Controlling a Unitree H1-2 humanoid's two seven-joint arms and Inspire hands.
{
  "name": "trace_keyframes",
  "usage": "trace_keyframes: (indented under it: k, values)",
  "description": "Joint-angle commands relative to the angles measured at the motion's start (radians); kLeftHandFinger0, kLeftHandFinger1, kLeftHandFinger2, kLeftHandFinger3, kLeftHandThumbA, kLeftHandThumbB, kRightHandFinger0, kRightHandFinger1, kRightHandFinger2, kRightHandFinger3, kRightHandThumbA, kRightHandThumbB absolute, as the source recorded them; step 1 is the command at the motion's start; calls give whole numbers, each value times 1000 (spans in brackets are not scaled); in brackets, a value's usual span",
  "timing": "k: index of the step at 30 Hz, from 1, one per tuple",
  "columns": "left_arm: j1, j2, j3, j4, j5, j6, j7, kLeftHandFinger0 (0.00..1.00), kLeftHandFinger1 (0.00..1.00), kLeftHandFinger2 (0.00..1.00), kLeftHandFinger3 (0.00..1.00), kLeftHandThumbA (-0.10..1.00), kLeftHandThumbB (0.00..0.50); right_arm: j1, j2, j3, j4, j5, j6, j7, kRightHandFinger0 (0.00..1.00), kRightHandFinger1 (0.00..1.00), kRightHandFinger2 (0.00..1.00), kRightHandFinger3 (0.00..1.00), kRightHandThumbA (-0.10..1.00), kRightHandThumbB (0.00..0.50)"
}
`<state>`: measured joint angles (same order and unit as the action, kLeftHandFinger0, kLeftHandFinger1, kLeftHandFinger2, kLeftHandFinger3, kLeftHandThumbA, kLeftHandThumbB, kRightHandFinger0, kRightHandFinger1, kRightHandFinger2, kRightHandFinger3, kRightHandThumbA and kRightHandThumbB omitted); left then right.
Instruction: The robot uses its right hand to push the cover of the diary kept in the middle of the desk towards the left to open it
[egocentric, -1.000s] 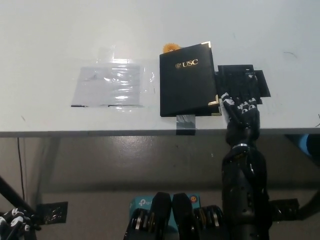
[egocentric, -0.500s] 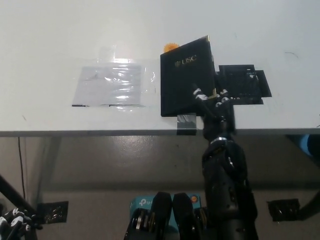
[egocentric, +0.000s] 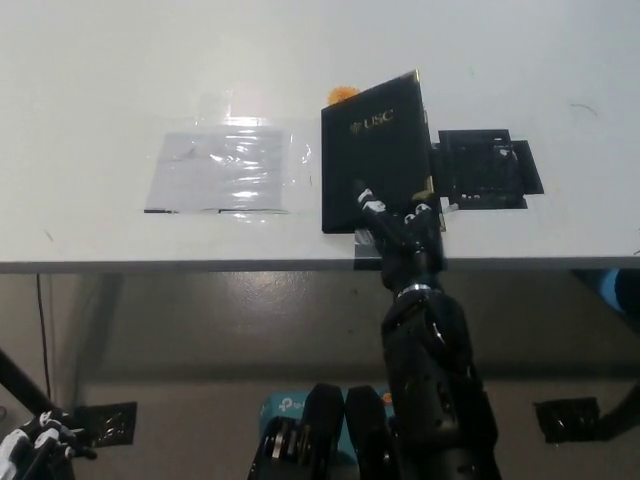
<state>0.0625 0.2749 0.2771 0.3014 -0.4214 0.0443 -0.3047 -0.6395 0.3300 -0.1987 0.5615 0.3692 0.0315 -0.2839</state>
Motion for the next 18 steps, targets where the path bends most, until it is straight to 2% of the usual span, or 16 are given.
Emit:
trace_keyframes:
  k: [1,3,4,9,10,13,16,17,18]
  values:
    - [-5,17,-4,-8,-2,-11,-24,418,506,269,366,323,500,-25,50,47,33,-21,-13,11,815,868,875,937,912,166]
    - [-6,20,-5,-10,1,-14,-22,417,503,269,363,327,500,-37,46,53,49,-37,-7,23,826,880,899,961,930,166]
    - [-7,21,-5,-6,-1,-19,-27,413,502,267,362,327,500,-47,39,69,65,-53,-17,35,838,886,904,966,933,151]
    - [0,26,-16,-30,12,2,-20,438,525,273,364,325,500,-109,-3,141,141,-132,15,41,888,898,882,952,935,157]
    - [0,27,-18,-31,18,8,-13,436,530,282,365,320,500,-132,-16,171,166,-160,16,51,906,914,891,967,957,141]
    - [-2,26,-24,-25,18,1,-21,425,518,286,376,318,500,-159,-45,238,198,-215,6,71,900,910,871,961,975,183]
    - [-9,31,-31,-21,31,-3,-21,414,493,265,368,333,500,-174,-84,325,211,-281,-4,101,898,901,860,953,962,170]
    - [-10,32,-31,-26,28,1,-22,416,495,265,367,334,500,-181,-108,368,225,-328,-18,100,842,856,816,903,952,192]
    - [-11,34,-31,-29,27,4,-23,417,497,265,365,335,500,-184,-119,389,231,-347,-24,98,838,853,812,899,951,192]
